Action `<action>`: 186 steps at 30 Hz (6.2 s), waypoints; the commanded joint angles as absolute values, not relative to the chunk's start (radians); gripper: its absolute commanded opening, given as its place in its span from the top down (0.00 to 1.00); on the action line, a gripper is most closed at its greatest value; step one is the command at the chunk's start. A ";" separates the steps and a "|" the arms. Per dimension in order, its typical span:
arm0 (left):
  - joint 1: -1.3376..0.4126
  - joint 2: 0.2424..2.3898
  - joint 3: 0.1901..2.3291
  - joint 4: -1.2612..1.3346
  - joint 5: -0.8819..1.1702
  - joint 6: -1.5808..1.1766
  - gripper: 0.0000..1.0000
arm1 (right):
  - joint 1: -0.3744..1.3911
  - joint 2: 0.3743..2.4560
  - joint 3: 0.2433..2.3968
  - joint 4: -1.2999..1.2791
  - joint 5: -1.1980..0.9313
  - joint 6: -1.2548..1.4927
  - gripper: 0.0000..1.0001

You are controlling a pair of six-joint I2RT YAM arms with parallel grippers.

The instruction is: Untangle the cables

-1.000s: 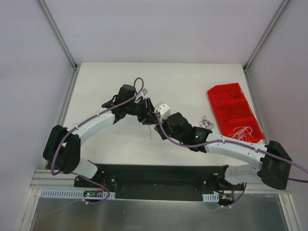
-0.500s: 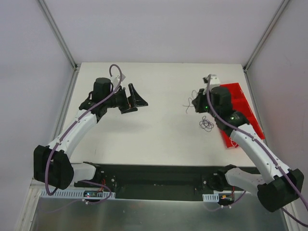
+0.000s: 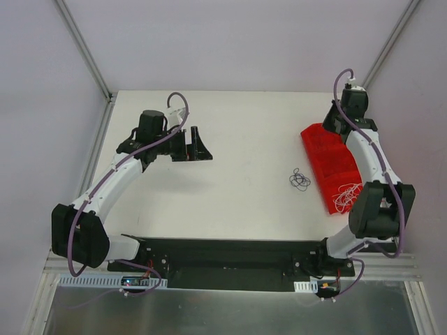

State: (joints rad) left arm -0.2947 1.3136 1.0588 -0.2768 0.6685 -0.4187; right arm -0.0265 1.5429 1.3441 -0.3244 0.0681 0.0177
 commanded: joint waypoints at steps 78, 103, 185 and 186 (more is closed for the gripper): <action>-0.658 1.147 0.879 0.331 0.434 -0.528 0.10 | 0.558 1.095 1.183 -0.190 -0.611 0.356 1.00; -0.652 1.344 0.634 0.135 0.261 -0.578 0.69 | 0.517 1.104 1.572 -0.261 -0.471 0.295 1.00; -0.778 1.736 1.043 0.562 0.661 -0.417 0.43 | 0.522 1.132 1.790 -0.175 -0.482 0.463 1.00; -0.776 1.768 1.054 0.546 0.682 -0.422 0.44 | 0.523 1.140 1.810 -0.178 -0.485 0.463 1.00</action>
State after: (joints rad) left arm -0.7906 1.7046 1.0100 0.5976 0.6941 -0.4355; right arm 0.5163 1.1370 1.7081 -0.2214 -0.4660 0.4458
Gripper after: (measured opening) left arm 0.577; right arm 0.008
